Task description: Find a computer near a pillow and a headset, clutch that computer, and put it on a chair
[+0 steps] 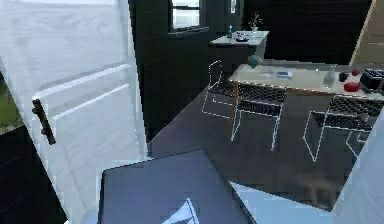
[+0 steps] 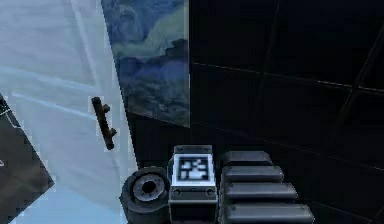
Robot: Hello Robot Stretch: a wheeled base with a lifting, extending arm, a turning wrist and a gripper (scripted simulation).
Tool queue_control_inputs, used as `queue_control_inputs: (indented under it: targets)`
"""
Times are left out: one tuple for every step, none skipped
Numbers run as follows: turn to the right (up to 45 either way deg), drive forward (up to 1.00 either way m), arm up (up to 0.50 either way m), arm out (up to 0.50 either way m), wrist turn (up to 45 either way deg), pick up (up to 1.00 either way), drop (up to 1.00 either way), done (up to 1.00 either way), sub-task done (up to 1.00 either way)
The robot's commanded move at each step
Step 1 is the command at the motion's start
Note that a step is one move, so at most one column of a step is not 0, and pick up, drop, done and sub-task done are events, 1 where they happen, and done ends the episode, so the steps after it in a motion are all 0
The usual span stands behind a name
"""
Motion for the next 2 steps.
queue_control_inputs:
  targets:
    - [0.0, 1.00, 0.00, 0.00, 0.0, 0.00, 0.00, 0.00, 0.00]
    - [3.0, 0.00, 0.00, 0.00, 0.0, 0.00, 0.00, 0.00, 0.00]
